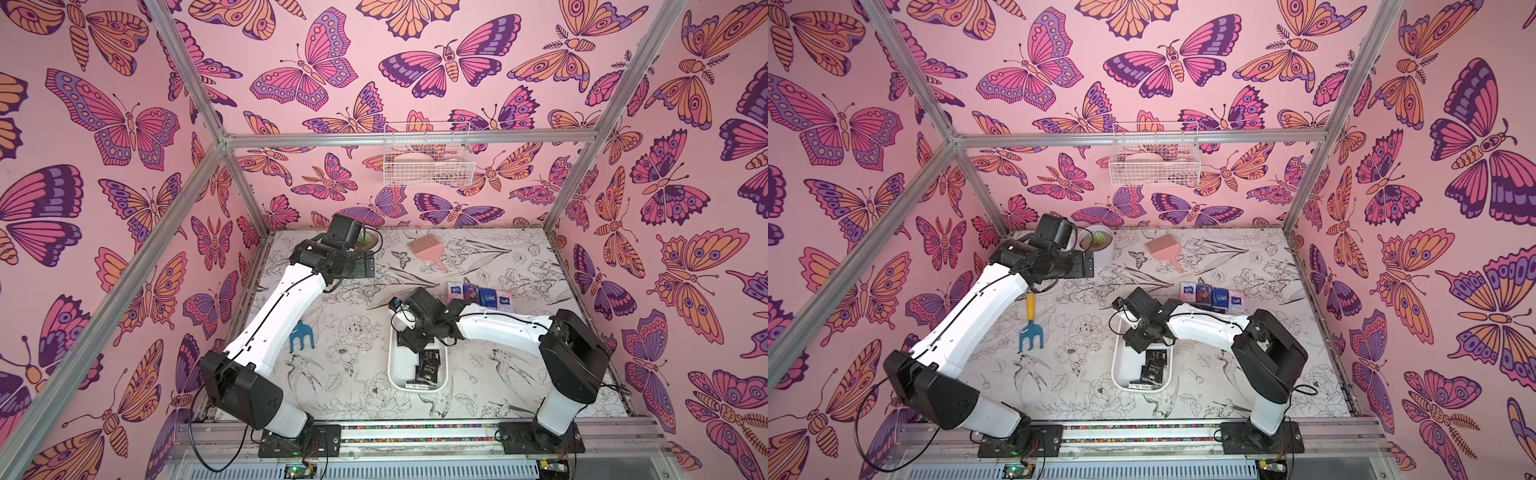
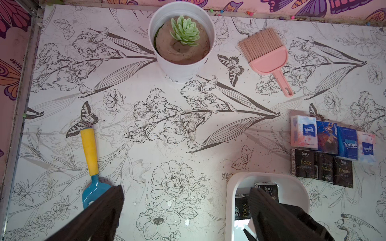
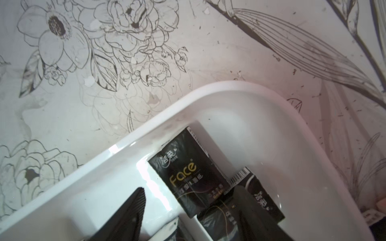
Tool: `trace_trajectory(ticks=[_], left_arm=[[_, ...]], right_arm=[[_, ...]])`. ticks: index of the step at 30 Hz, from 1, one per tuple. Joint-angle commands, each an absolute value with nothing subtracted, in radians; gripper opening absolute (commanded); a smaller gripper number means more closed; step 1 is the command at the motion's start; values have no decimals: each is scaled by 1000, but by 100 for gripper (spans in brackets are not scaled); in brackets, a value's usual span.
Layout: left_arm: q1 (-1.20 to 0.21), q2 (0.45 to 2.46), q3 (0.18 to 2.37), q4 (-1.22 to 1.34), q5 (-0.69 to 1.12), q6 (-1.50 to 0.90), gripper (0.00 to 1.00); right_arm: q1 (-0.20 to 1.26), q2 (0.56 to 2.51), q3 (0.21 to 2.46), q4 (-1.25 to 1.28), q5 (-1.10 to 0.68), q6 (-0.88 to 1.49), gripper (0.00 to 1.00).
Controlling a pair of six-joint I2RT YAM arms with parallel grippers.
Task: Take the pocket tissues out of the storage box
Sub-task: Pick up the pocket tissues from the storage box.
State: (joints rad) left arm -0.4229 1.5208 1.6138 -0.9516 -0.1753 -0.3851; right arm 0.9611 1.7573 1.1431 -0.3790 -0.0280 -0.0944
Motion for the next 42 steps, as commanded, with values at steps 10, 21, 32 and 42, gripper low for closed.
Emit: trace_trajectory(ticks=[10, 21, 32, 42], left_arm=[[-402, 1487, 1590, -978, -186, -372, 100], [-392, 1478, 1586, -979, -183, -370, 100], [-390, 1489, 1604, -981, -177, -367, 100], [-390, 1520, 1637, -979, -157, -366, 100]], right_arm=[[973, 1863, 1126, -336, -28, -423, 75], [957, 1882, 1131, -322, -122, -397, 51], [855, 1682, 1096, -334, -347, -277, 39], [547, 1324, 844, -192, -215, 78, 41]])
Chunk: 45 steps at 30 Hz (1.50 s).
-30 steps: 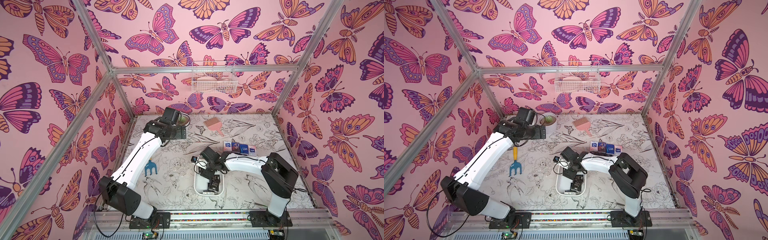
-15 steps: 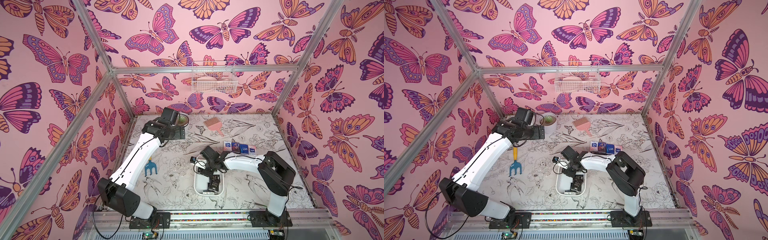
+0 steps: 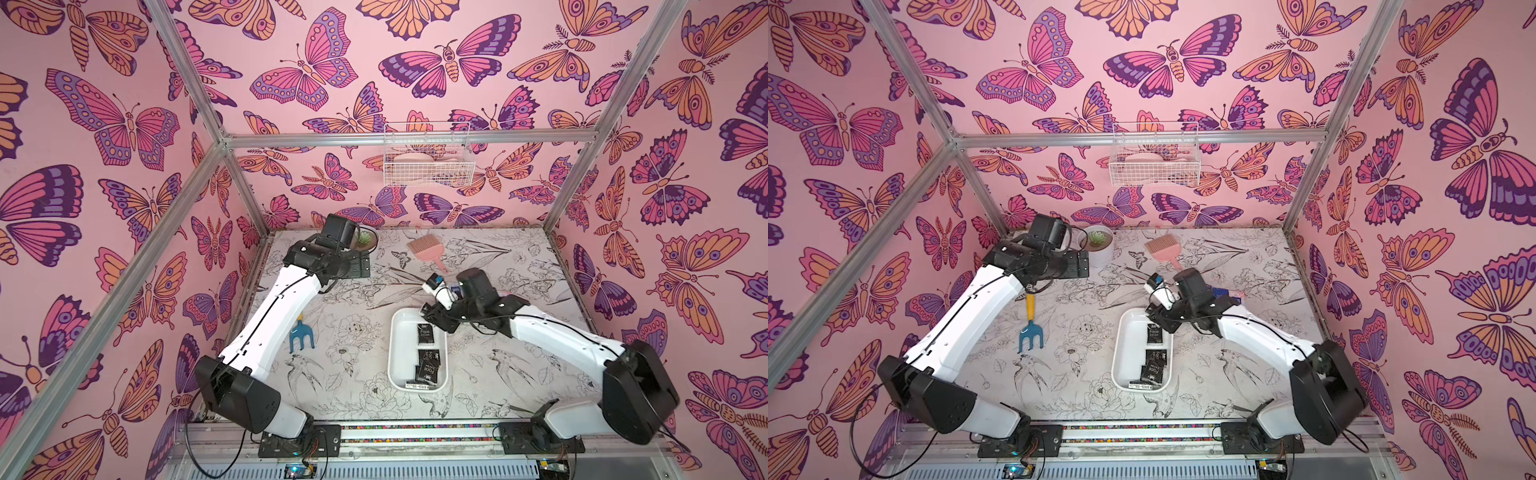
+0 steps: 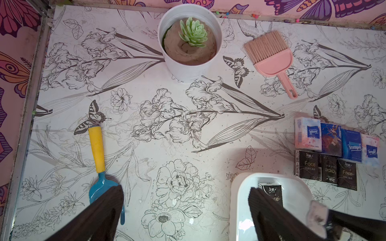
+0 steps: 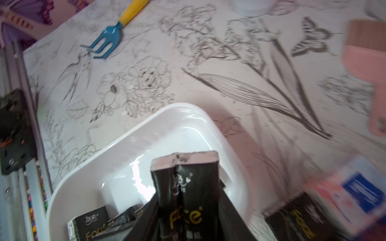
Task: Take the pocket tissues out of the storage box
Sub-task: Pick up the pocket tissues from the storage box, then place the pocket tissues at the center of the board.
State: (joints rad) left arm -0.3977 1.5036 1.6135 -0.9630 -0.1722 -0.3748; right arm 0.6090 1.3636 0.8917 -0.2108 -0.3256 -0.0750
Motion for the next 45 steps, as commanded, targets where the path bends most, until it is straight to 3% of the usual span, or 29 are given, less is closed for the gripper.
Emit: trace_trajectory(ticks=[1, 6, 13, 26, 33, 38, 41, 45], left_arm=[[-391, 1523, 1640, -977, -154, -366, 100], [-393, 1530, 1646, -974, -146, -371, 100], [-396, 1521, 1642, -973, -155, -368, 100], [-394, 1500, 1634, -973, -172, -359, 100], [-392, 1510, 1644, -973, -166, -357, 100], [-391, 1521, 1649, -971, -161, -359, 100], [-392, 1519, 1647, -972, -161, -357, 100], [-391, 1512, 1641, -971, -166, -354, 100]], right_arm=[[506, 1302, 822, -197, -142, 134, 41], [303, 1242, 716, -230, 37, 319, 43], [137, 1228, 660, -314, 56, 355, 43], [112, 1385, 740, -400, 16, 338, 47], [112, 1437, 772, -413, -10, 320, 59], [113, 1386, 786, -426, -11, 330, 62], [112, 1343, 799, -444, 28, 339, 59], [93, 1325, 790, -441, 29, 349, 45]])
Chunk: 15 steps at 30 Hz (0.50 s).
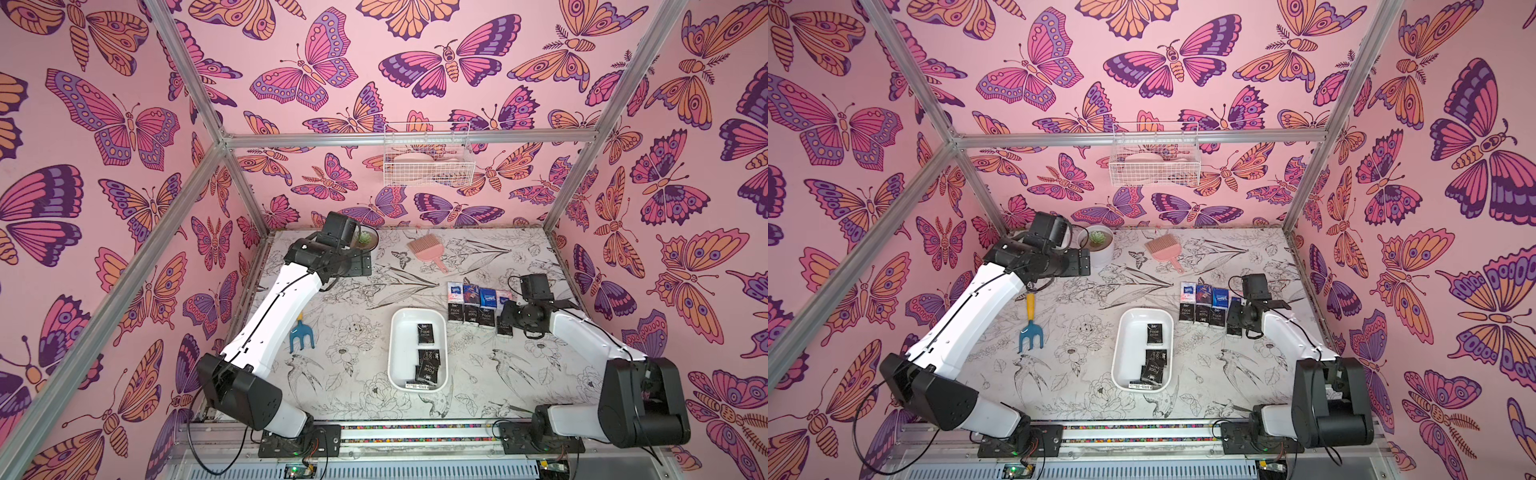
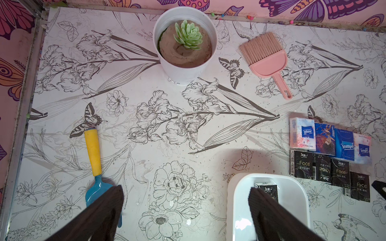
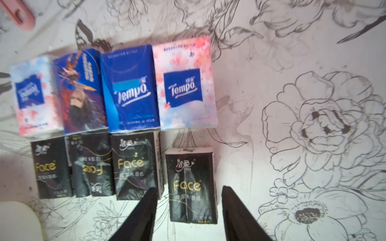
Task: Take the pocket tissues out of the storage box
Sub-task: Place the pocket tissues at the center of the board.
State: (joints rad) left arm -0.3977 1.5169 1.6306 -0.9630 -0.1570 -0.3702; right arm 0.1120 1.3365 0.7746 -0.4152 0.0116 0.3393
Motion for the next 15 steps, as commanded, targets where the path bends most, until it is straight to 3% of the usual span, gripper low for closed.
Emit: trace_trajectory(ticks=[1, 5, 15], left_arm=[[-391, 1511, 1640, -972, -166, -355, 100], [-391, 1510, 1641, -972, -166, -350, 100], [-391, 1514, 1645, -971, -164, -350, 100]], right_arm=[[83, 1329, 783, -434, 17, 351, 42], [62, 1363, 757, -421, -16, 354, 35], [61, 1433, 745, -395, -49, 360, 33]])
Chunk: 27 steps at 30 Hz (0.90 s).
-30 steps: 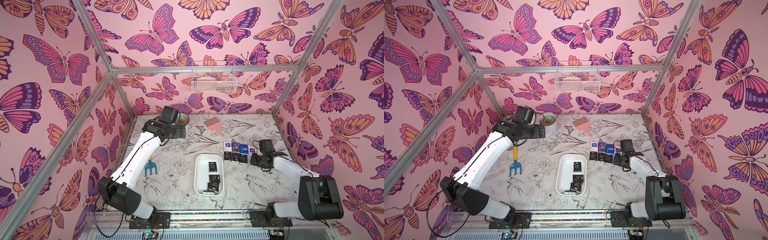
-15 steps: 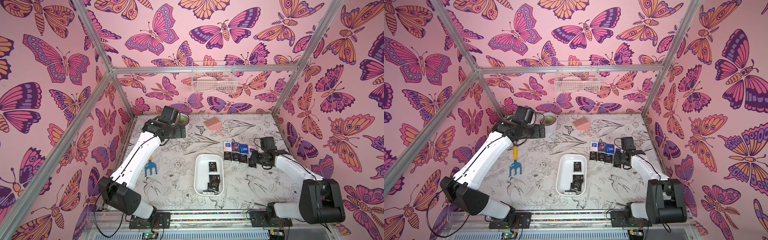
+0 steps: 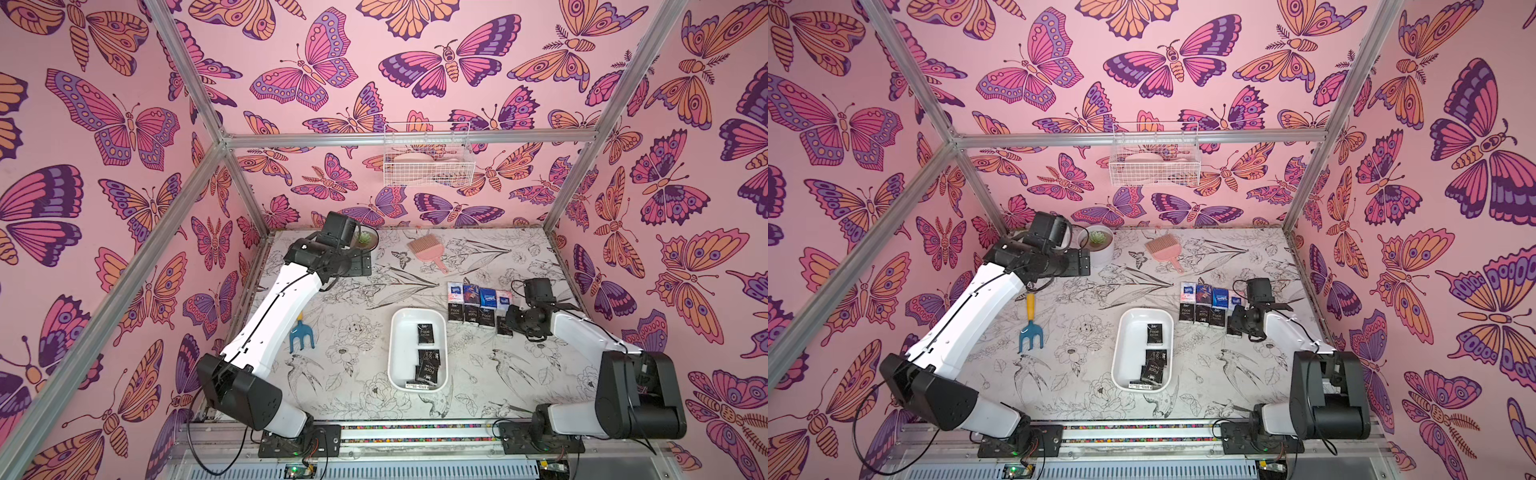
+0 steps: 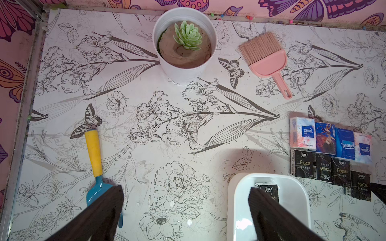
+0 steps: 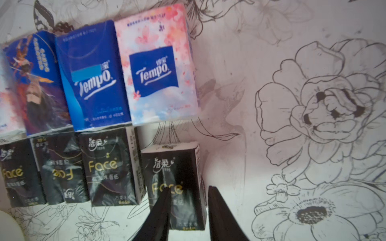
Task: Take the pocket tissues out of the storage box
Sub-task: Place the pocket tissues at the center of the board.
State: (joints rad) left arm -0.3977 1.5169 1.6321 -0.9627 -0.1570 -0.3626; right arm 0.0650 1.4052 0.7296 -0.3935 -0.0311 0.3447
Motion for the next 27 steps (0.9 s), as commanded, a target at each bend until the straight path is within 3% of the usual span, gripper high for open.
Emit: trace_trajectory(ticks=[1, 27], left_arm=[[-391, 1514, 1644, -972, -166, -350, 100], [-387, 1511, 1639, -972, -175, -348, 100]], right_arm=[[61, 1445, 752, -400, -51, 360, 33], [61, 1526, 833, -397, -81, 339, 34]])
